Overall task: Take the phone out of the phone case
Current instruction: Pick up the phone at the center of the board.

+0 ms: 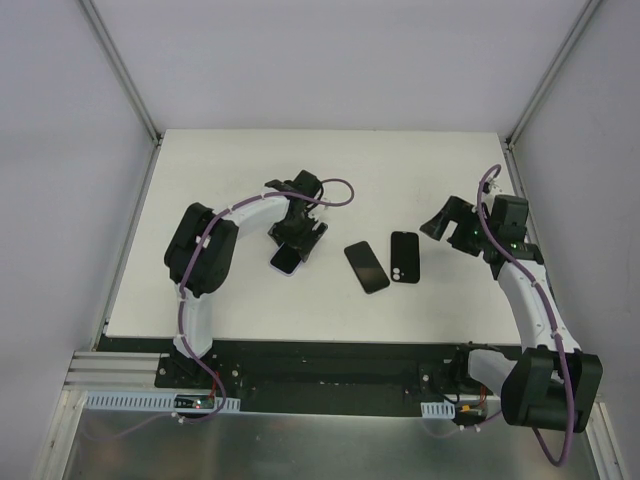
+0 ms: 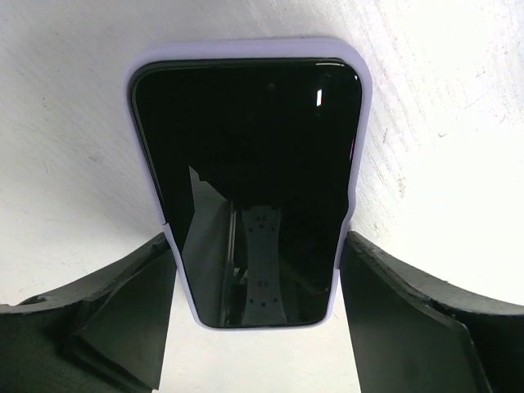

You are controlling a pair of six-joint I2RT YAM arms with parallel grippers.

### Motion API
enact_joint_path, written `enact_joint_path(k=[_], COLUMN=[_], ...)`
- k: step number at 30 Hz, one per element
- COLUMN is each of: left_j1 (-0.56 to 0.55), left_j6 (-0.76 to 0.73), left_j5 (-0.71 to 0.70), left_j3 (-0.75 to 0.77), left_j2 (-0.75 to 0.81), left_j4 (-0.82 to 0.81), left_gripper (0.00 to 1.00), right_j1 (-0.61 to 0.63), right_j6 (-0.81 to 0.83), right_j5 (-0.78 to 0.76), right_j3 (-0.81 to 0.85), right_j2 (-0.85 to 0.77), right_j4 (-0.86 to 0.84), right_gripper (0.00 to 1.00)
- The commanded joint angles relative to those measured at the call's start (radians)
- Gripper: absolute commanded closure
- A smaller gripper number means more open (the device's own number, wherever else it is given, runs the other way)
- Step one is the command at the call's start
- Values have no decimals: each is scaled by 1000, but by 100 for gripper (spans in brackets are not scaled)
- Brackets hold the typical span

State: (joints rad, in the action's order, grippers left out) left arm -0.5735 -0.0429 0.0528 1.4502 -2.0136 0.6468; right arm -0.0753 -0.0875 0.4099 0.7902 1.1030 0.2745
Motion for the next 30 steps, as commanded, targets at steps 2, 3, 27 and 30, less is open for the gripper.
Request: enact_joint_path(k=[2,3,27,30], left_j1=[12,12,-100,-108], left_j6=[-93,-109,-155,-155], left_j5=[168,194,254,243], left_j3=[-56,-59,2,13], left_j2=[5,18,302,305], left_j4=[-53,-58,-102,-101], left_gripper=[100,100,100,100], right_j1=[-1,2,351,367], right_j6=[11,0,-169,-181], right_j5=[125,154,349,357], right_j3=[-23,-26,254,274], right_j2=[-37,-32,448,462], right_j4=[-66,-83,-316,-313], right_gripper=[1,1,5,5])
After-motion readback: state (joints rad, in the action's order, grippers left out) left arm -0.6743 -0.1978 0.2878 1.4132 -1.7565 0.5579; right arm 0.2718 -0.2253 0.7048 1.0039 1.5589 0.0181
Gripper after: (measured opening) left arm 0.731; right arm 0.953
